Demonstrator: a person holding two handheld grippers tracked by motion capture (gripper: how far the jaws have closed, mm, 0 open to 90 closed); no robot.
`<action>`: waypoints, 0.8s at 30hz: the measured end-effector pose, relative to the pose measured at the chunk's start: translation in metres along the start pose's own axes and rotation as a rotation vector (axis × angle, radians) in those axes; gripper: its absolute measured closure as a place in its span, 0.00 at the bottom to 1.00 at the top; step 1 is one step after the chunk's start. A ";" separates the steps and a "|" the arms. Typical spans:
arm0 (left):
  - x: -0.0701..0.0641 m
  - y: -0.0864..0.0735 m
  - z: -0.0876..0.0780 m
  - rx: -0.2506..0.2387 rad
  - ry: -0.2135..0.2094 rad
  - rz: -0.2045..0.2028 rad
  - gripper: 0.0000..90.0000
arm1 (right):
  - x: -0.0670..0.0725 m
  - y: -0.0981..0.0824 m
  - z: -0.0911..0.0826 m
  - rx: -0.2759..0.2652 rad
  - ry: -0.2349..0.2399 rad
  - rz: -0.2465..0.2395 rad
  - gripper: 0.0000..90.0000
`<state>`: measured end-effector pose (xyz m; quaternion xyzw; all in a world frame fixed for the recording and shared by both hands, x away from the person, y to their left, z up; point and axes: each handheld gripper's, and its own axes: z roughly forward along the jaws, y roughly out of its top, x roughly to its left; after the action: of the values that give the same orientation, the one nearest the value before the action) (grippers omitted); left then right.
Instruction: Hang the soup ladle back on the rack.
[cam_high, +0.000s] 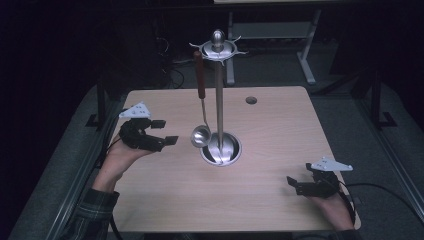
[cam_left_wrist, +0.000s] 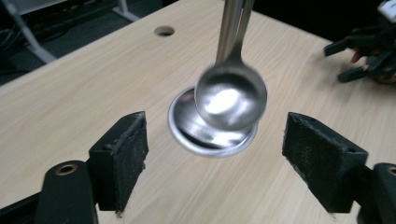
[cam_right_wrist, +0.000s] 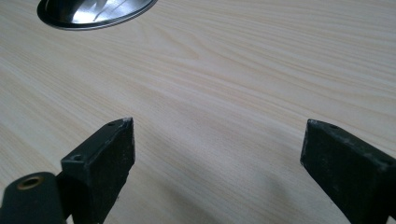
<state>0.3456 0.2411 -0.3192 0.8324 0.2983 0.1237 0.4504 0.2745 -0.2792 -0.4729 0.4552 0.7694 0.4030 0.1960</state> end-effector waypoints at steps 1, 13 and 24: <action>0.000 -0.002 0.000 0.003 0.003 0.000 0.23 | 0.000 0.000 0.000 0.000 0.000 0.001 0.11; 0.005 -0.061 0.005 0.035 0.110 -0.047 0.17 | 0.000 0.000 0.000 0.003 0.000 0.002 0.11; 0.004 -0.111 0.019 0.105 0.169 -0.071 0.15 | 0.000 0.000 0.000 -0.002 0.002 0.009 0.11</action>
<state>0.3148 0.2768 -0.4214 0.8302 0.3707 0.1618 0.3836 0.2747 -0.2794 -0.4731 0.4580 0.7672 0.4051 0.1937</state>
